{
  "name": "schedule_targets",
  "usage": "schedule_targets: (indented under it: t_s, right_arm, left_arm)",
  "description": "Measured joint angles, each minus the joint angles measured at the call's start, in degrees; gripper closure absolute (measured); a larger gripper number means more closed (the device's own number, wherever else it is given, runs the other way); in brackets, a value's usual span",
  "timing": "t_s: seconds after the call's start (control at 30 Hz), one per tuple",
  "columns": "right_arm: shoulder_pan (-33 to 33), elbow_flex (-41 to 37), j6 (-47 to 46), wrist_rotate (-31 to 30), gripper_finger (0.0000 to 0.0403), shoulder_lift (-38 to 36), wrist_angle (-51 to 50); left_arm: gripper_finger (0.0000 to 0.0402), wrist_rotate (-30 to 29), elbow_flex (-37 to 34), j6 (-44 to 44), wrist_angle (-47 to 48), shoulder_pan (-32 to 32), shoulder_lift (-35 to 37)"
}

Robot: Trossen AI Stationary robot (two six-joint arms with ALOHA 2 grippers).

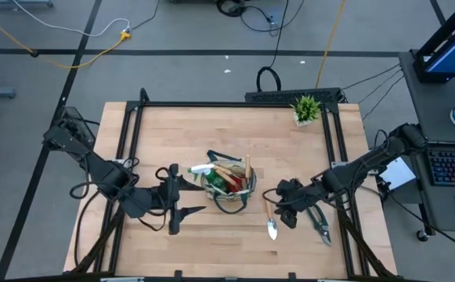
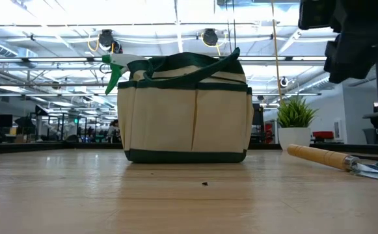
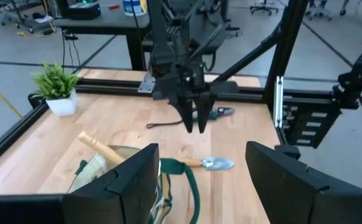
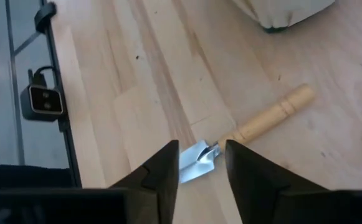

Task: Pick & Place Garden tools in Gardening bag
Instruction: Put the brown trowel into the gardening bag

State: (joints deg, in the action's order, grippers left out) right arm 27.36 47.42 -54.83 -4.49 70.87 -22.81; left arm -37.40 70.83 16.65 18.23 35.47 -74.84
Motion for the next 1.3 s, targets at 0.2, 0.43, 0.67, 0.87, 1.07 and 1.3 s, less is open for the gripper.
schedule_targets:
  t_s: [0.2,0.43,0.67,0.87,1.07,1.3]
  right_arm:
    - [-2.22,0.00,-1.40,0.02,0.0268,0.00,0.00]
    - [-3.81,0.00,-4.68,0.00,0.0270,-0.02,-0.98]
    - [-5.99,0.00,-9.27,-0.22,0.0270,-0.01,-2.36]
    - [-6.83,-0.02,-14.24,-0.30,0.0271,0.00,-2.38]
    - [-6.48,-0.02,-20.01,0.04,0.0271,2.13,-2.25]
    - [-6.31,-0.07,-24.41,0.15,0.0271,6.23,-0.97]
  left_arm:
    - [0.0158,2.95,0.00,0.00,2.82,-2.33,1.13]
    - [0.0158,6.39,-4.39,-0.92,3.37,-5.41,6.60]
    - [0.0158,8.73,-18.00,-1.08,-4.06,-6.65,20.04]
    - [0.0158,9.63,-26.60,0.23,-5.17,-5.54,32.28]
    - [0.0158,9.81,-31.49,0.10,-4.90,-4.29,40.49]
    - [0.0158,10.60,-35.10,0.10,-4.49,-3.83,46.16]
